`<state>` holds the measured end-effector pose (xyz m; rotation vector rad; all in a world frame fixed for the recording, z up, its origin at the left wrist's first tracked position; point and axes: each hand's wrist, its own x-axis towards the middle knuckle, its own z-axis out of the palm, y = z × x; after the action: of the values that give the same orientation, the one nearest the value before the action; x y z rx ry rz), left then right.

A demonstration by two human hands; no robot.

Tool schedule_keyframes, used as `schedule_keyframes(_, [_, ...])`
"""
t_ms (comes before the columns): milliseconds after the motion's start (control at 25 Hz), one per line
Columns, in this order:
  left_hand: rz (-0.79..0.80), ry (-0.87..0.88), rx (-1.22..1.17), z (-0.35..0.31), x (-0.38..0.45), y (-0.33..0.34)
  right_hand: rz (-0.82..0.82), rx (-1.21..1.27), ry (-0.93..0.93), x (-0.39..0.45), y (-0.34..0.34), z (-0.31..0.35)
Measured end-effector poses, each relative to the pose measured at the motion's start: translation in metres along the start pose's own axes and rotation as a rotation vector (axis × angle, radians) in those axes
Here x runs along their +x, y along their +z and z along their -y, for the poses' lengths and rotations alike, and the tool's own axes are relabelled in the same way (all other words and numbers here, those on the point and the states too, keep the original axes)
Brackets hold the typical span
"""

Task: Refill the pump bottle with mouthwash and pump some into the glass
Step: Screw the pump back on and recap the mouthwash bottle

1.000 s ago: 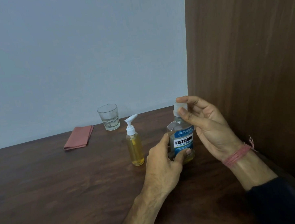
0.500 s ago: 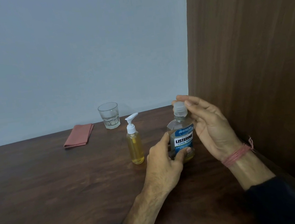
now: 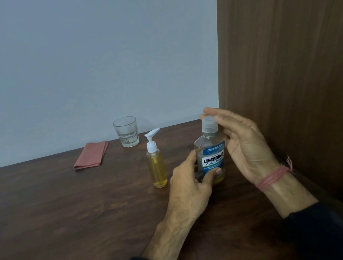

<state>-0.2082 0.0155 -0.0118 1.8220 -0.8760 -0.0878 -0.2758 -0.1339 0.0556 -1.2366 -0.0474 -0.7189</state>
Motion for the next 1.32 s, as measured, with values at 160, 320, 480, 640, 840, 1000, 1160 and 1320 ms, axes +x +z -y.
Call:
schedule_keyframes(160, [-0.006,-0.007,0.003,0.000,0.001,-0.001,-0.029,0.005,-0.059,0.001,0.001,0.000])
schedule_keyframes(320, [-0.005,-0.014,0.009,0.001,0.001,-0.001,0.071,0.002,-0.023,0.001,-0.001,-0.001])
schedule_keyframes(480, [-0.029,-0.020,0.013,0.002,0.001,0.000,0.071,-0.154,-0.133,0.002,-0.001,-0.004])
schedule_keyframes(640, [-0.040,-0.016,0.013,0.003,0.001,0.000,-0.048,-0.259,-0.253,0.003,0.001,-0.008])
schedule_keyframes(840, [-0.059,-0.005,0.015,0.006,0.002,0.001,-0.168,-0.362,-0.306,0.001,0.005,-0.013])
schedule_keyframes(1000, [-0.093,-0.004,0.032,0.007,0.002,0.001,-0.305,-0.517,-0.330,-0.001,0.007,-0.016])
schedule_keyframes(1160, [-0.074,-0.009,0.044,0.005,0.003,-0.002,-0.284,-0.512,-0.340,-0.001,0.007,-0.019])
schedule_keyframes(1320, [-0.143,-0.020,0.200,0.003,0.006,-0.005,-0.081,-0.518,-0.160,0.009,-0.015,-0.020])
